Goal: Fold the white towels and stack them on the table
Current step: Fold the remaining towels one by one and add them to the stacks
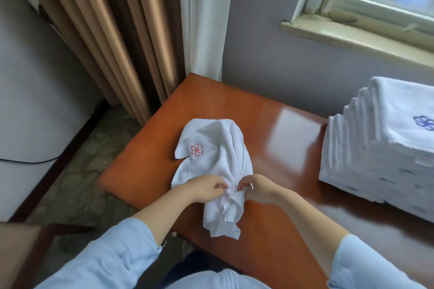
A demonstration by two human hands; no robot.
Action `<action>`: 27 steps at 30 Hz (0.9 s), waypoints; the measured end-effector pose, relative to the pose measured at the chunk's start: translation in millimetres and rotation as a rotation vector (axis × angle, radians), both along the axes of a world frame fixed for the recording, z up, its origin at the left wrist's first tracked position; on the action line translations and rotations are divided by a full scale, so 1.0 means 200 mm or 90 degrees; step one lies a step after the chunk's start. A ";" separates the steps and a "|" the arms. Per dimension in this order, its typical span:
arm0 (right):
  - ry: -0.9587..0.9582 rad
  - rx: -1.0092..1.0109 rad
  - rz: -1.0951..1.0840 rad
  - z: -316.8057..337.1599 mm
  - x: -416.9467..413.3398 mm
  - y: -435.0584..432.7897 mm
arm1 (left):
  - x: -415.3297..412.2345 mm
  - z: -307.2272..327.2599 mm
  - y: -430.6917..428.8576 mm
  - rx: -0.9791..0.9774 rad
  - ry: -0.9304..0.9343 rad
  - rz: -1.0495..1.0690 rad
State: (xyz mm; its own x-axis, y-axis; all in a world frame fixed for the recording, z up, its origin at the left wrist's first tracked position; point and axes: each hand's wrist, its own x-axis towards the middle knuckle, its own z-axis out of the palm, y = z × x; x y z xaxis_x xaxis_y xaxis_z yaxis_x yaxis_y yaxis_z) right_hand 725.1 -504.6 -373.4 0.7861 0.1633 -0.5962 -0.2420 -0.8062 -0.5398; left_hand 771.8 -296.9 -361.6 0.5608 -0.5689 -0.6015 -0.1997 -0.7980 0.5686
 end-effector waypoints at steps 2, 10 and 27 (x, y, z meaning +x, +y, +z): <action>-0.053 0.040 -0.059 0.02 -0.14 -0.09 | -0.11 0.00 -0.08 -0.017 -0.016 0.028; -0.085 0.267 -0.397 0.13 -0.62 -0.39 | -0.40 0.07 -0.50 -0.060 -0.158 -0.003; -0.248 0.372 -0.674 0.34 -1.15 -0.91 | -0.70 0.24 -1.26 -0.119 -0.281 -0.237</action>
State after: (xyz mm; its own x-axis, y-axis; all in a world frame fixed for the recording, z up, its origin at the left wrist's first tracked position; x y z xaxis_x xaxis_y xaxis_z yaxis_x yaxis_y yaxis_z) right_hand 494.2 -687.0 -304.7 0.7991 -0.4896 -0.3490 -0.3654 0.0654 -0.9285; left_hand 632.8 -548.3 -312.9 0.4780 -0.8481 -0.2287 -0.6950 -0.5244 0.4920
